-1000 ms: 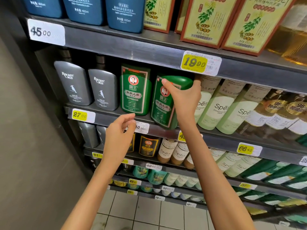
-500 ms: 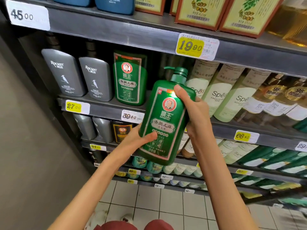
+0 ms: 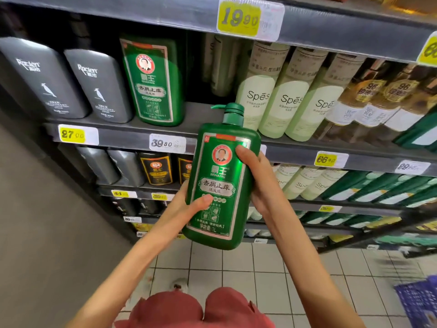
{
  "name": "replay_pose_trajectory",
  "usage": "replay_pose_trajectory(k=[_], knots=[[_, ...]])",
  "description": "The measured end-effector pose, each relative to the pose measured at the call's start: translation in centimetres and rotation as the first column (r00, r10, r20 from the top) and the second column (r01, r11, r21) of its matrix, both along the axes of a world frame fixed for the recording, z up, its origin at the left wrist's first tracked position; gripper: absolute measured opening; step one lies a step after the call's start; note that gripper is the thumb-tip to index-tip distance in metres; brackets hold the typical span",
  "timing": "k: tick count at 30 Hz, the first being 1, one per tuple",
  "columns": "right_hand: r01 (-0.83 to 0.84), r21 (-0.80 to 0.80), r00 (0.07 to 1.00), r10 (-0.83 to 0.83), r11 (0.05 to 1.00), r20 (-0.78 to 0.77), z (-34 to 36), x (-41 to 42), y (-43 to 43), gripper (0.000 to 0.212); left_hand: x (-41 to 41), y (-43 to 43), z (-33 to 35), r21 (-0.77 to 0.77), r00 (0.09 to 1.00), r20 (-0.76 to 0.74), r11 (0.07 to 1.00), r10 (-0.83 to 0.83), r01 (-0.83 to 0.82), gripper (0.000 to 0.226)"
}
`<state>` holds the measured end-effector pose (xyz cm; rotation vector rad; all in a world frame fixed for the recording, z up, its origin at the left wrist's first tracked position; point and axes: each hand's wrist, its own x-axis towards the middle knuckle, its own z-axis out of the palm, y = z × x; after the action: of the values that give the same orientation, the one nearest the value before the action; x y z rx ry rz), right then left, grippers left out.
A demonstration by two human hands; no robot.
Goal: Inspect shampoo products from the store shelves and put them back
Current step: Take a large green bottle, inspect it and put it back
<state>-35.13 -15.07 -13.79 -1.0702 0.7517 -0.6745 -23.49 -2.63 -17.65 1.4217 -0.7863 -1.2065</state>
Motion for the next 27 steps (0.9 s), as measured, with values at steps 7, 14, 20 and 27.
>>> replay_pose_trajectory(k=[7, 14, 20, 27], knots=[[0.205, -0.069, 0.962, -0.214, 0.976, -0.167, 0.0, 1.9, 1.0, 0.068, -4.7, -0.8, -1.0, 0.032, 0.798, 0.579, 0.973, 0.169, -0.230, 0.133], [0.014, -0.080, 0.986, -0.027, 0.997, -0.166, -0.5, -1.4, 0.5, 0.068, -3.2, -0.4, -1.5, -0.034, 0.958, 0.194, 0.978, 0.210, -0.207, 0.109], [-0.185, 0.326, 0.983, 0.179, 0.927, 0.048, -2.9, -2.8, 0.4, 0.054, -3.0, 1.3, -1.6, -0.040, 0.853, -0.521, 0.999, -0.010, -0.012, 0.105], [-0.100, 0.235, 0.995, 0.096, 0.967, 0.031, -2.6, -1.9, 0.5, 0.040, -0.7, 0.4, -1.4, -0.010, 0.921, -0.389, 1.000, -0.030, 0.028, 0.062]])
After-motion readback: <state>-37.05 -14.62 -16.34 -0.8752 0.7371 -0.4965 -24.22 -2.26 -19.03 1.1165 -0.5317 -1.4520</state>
